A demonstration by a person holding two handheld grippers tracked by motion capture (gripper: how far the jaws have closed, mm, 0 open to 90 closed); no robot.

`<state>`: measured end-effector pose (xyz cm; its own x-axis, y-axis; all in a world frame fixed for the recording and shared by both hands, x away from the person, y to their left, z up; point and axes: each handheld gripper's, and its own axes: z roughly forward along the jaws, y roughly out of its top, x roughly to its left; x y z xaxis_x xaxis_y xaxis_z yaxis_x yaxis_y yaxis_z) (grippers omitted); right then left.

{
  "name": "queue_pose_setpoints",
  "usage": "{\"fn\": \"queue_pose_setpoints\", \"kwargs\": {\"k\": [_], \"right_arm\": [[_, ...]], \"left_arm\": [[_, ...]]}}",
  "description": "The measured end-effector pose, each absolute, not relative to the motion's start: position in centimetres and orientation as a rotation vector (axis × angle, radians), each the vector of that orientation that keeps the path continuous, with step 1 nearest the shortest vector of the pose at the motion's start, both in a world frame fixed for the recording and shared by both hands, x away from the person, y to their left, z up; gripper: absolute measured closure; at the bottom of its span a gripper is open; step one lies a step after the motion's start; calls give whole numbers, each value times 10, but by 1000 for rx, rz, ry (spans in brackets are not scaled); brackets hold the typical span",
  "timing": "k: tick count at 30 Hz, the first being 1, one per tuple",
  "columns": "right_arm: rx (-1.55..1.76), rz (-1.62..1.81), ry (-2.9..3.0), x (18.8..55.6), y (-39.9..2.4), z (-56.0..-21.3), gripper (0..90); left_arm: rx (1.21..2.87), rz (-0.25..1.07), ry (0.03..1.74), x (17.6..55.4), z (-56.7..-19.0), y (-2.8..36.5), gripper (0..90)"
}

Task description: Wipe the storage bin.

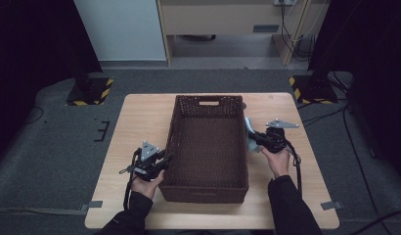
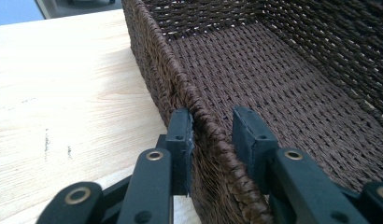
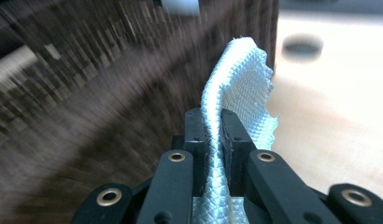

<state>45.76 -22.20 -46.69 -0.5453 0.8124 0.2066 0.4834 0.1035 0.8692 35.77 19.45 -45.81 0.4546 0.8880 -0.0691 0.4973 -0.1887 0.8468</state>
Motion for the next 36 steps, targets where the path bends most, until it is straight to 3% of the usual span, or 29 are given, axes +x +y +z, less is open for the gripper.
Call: {"fn": "queue_pose_setpoints", "kwargs": {"k": [5,14,20,29,36], "right_arm": [[1221,1478,2033,448,-224,-449,838],[1286,1269,2196,457,-208,-490,838],[1334,1186,2242,459,-206,-507,838],[1185,1450,2064,437,-219,-451,838],[1202,1337,2138,436,-213,-463,837]], "left_arm": [[1828,567,1176,361,-459,195,675],[1820,566,1175,362,-459,195,664],[1808,571,1195,363,-460,198,574],[1815,578,1180,361,-459,200,472],[1802,579,1154,350,-454,206,443]]}}
